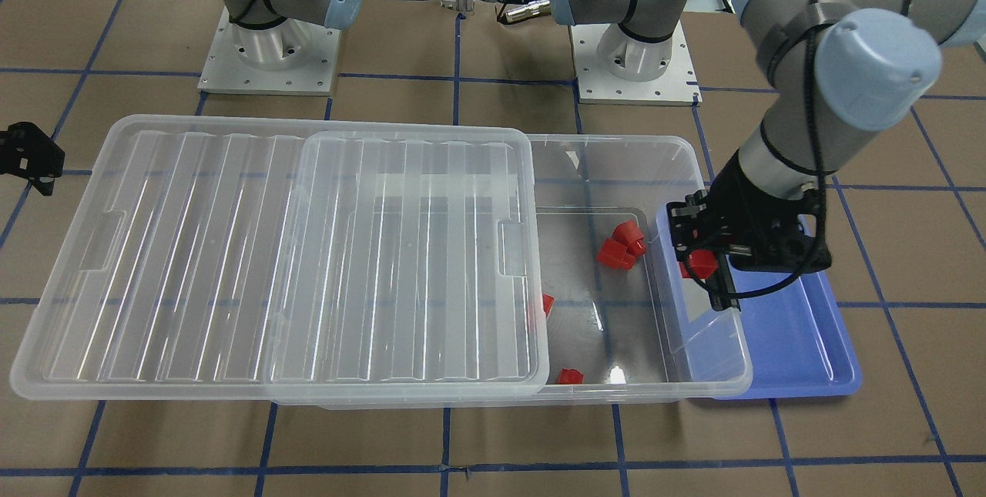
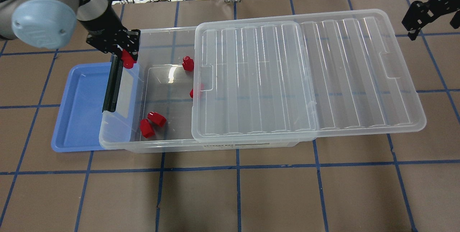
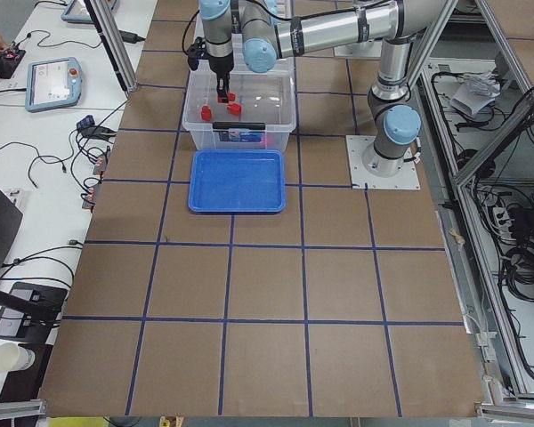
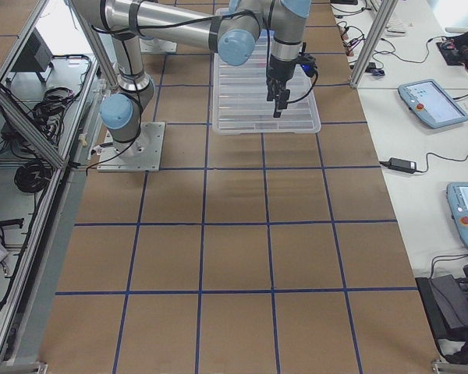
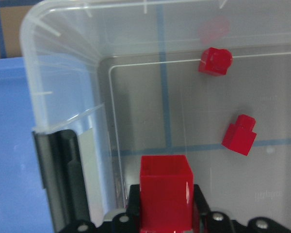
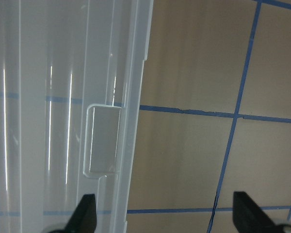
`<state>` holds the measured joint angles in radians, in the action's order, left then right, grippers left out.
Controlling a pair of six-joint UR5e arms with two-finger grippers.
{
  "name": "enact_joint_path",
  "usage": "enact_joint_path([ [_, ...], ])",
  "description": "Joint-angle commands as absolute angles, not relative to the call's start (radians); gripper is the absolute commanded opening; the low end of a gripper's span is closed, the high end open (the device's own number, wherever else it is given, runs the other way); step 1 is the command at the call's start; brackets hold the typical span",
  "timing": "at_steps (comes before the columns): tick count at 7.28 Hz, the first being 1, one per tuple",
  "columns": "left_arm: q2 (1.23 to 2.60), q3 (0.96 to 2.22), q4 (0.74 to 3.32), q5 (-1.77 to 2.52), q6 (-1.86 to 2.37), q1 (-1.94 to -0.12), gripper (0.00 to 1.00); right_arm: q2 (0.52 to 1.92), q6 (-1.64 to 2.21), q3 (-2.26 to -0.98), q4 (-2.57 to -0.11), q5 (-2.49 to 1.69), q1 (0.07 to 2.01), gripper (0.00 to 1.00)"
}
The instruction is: Place red block in blue tray from box
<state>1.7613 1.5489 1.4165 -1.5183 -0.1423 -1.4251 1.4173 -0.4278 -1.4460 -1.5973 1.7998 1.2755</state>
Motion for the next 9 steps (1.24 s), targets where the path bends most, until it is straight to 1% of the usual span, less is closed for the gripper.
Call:
enact_joint_path([
  [1, 1.736, 1.544, 1.474, -1.476, -0.333, -1.282, 0.23, 1.399, -0.431, -1.456, -1.601, 1.792, 1.24, 1.0],
  [3, 1.794, 1.578, 1.442, -1.476, -0.641, -1.137, 0.22, 1.366, -0.43, -1.459, -1.615, 1.741, 1.197, 1.0],
  [4, 1.833, 1.636, 1.299, -1.477, -0.737, -1.103, 0.22, 1.353, -0.436, -1.459, -1.615, 1.738, 1.169, 1.0],
  [6, 1.89, 1.821, 0.976, -1.474, -0.736, -1.089, 0.22, 1.309, -0.434, -1.459, -1.652, 1.738, 1.125, 1.0],
  [7, 1.894, 1.877, 0.892, -1.476, -0.727, -1.089, 0.22, 1.301, -0.428, -1.46, -1.658, 1.738, 1.121, 1.0],
  [8, 1.898, 1.906, 0.89, -1.477, -0.726, -1.088, 0.22, 1.301, -0.426, -1.472, -1.657, 1.738, 1.112, 1.0],
  [9, 1.904, 1.904, 0.888, -1.486, -0.733, -1.088, 0.4, 1.302, -0.433, -1.498, -1.654, 1.685, 1.074, 1.0],
])
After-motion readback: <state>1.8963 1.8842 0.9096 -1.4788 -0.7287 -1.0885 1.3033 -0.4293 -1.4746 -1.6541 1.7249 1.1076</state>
